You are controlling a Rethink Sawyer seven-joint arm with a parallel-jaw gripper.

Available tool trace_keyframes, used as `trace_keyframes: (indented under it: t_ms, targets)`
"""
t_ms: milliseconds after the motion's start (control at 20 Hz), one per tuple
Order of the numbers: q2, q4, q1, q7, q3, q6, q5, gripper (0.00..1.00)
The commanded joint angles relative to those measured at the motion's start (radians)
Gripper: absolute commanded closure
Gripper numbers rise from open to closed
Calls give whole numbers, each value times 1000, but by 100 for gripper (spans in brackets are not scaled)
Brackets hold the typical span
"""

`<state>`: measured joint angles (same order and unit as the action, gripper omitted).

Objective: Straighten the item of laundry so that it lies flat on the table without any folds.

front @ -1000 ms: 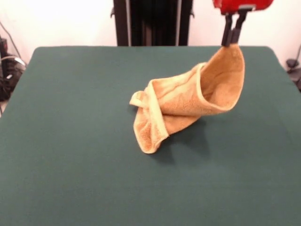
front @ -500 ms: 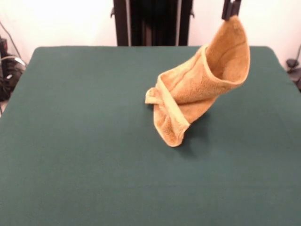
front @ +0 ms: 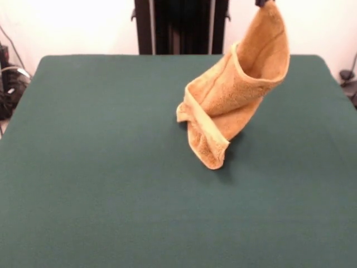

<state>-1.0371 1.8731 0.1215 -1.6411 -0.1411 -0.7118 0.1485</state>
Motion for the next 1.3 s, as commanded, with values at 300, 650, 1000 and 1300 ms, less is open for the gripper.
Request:
trace_keyframes:
  t_ms: [300, 650, 1000, 1300]
  targets:
    - [-88, 147, 50, 136, -147, -215, -92, 100]
    - [-171, 171, 103, 214, -189, -265, -155, 100]
    - [-229, 205, 153, 286, -223, -282, -188, 100]
    - [-240, 217, 185, 300, -253, -281, -195, 100]
